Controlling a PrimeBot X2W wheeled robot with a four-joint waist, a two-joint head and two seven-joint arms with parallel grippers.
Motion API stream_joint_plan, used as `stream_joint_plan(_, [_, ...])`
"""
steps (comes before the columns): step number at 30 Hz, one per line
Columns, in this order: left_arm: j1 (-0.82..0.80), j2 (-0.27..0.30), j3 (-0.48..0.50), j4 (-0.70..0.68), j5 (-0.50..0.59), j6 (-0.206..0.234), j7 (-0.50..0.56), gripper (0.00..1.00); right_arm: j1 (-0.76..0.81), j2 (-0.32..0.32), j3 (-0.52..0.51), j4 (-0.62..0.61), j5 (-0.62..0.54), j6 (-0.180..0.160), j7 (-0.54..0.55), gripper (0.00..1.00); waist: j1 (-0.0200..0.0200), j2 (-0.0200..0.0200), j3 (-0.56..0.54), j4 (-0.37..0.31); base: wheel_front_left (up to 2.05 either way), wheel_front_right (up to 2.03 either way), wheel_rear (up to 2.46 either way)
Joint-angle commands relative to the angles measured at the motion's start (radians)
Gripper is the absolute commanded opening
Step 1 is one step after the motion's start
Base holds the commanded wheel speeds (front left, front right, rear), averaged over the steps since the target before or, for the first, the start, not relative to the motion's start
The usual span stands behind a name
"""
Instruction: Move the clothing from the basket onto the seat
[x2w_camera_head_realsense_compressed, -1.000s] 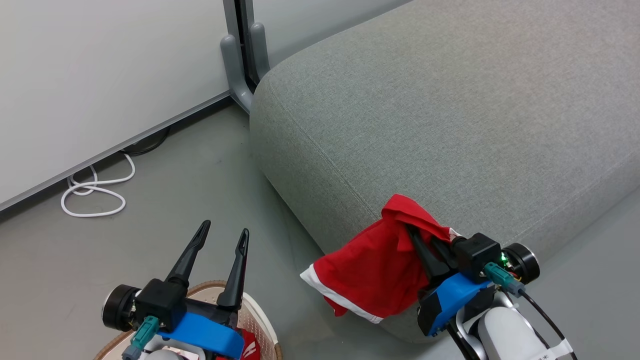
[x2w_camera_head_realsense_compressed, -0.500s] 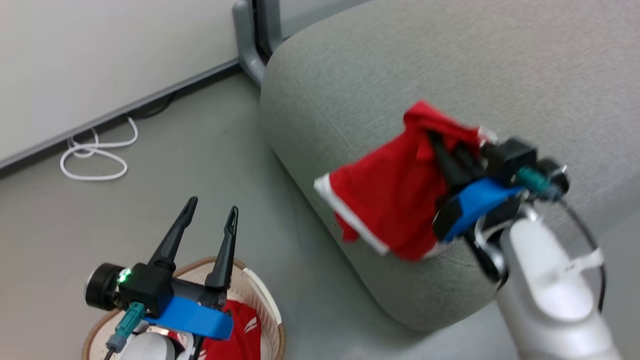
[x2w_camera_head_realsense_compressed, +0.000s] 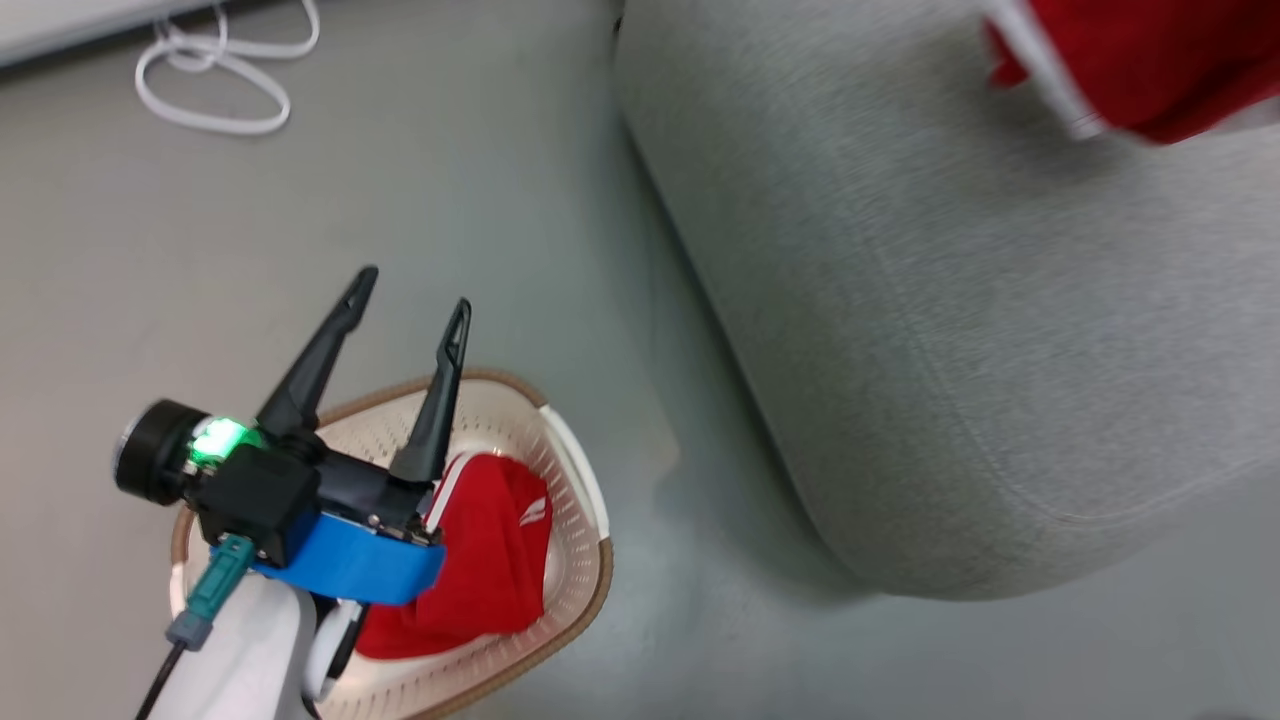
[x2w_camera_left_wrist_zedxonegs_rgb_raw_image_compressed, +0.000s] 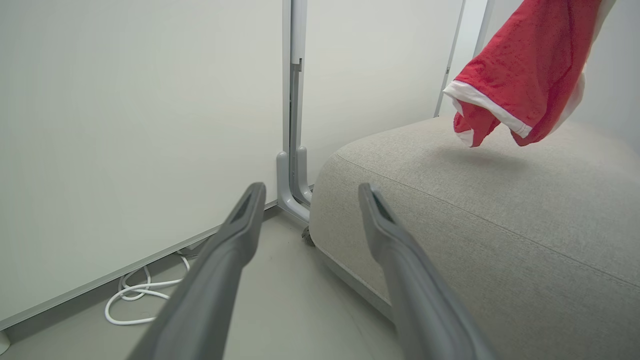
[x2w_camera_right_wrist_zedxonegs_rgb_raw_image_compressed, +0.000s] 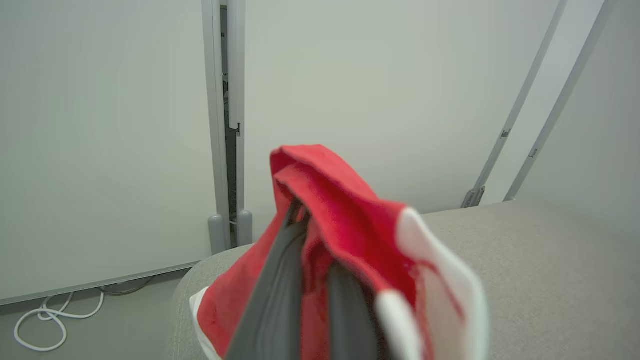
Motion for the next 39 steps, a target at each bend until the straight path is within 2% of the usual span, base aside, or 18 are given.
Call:
stream_joint_plan(1, [-0.030, 0.010, 0.002, -0.013, 0.009, -0.001, -0.003, 1.00, -0.026, -0.013, -0.021, 0.006, 0.002, 0.000, 0.004, 0.00, -0.0002, 0.0000, 0.093, 0.073, 0.00, 0.00, 0.00])
stream_joint_plan(9, [-0.093, 0.040, -0.008, -0.072, 0.023, -0.001, -0.001, 1.00, -0.076, -0.049, -0.196, 0.113, -0.041, 0.000, 0.022, 0.00, -0.0002, 0.0000, 0.221, 0.146, 0.00, 0.00, 0.00])
stream_joint_plan(16, [-0.109, 0.048, -0.009, -0.083, 0.021, 0.006, 0.000, 1.00, -0.044, -0.037, -0.261, 0.230, -0.156, 0.000, -0.003, 0.00, -0.0002, 0.0000, 0.260, 0.172, 0.00, 0.00, 0.00])
stream_joint_plan(17, [-0.110, 0.046, -0.011, -0.080, 0.020, 0.006, -0.001, 1.00, -0.043, -0.038, -0.266, 0.239, -0.179, 0.000, -0.010, 0.22, -0.0002, 0.0000, 0.258, 0.174, 0.00, 0.00, 0.00])
stream_joint_plan(18, [-0.110, 0.043, -0.012, -0.076, 0.019, 0.006, -0.001, 1.00, -0.041, -0.036, -0.270, 0.250, -0.198, 0.000, -0.016, 0.22, -0.0002, 0.0000, 0.254, 0.176, 0.00, 0.00, 0.00])
stream_joint_plan(19, [-0.111, 0.040, -0.013, -0.071, 0.017, 0.007, -0.001, 1.00, -0.041, -0.031, -0.274, 0.261, -0.213, 0.000, -0.019, 1.00, -0.0002, 0.0000, 0.250, 0.177, 0.00, 0.00, 0.00])
stream_joint_plan(28, [-0.097, -0.004, -0.019, -0.022, -0.005, 0.005, -0.003, 1.00, 0.012, -0.004, -0.237, 0.299, -0.317, 0.000, -0.073, 1.00, -0.0002, 0.0000, 0.132, 0.179, 0.00, 0.00, 0.00])
stream_joint_plan(39, [0.012, -0.072, 0.030, 0.052, -0.037, 0.003, -0.004, 1.00, 0.225, 0.039, -0.117, 0.239, -0.259, 0.000, -0.120, 1.00, -0.0002, 0.0000, -0.107, 0.172, 0.00, 0.00, 0.00])
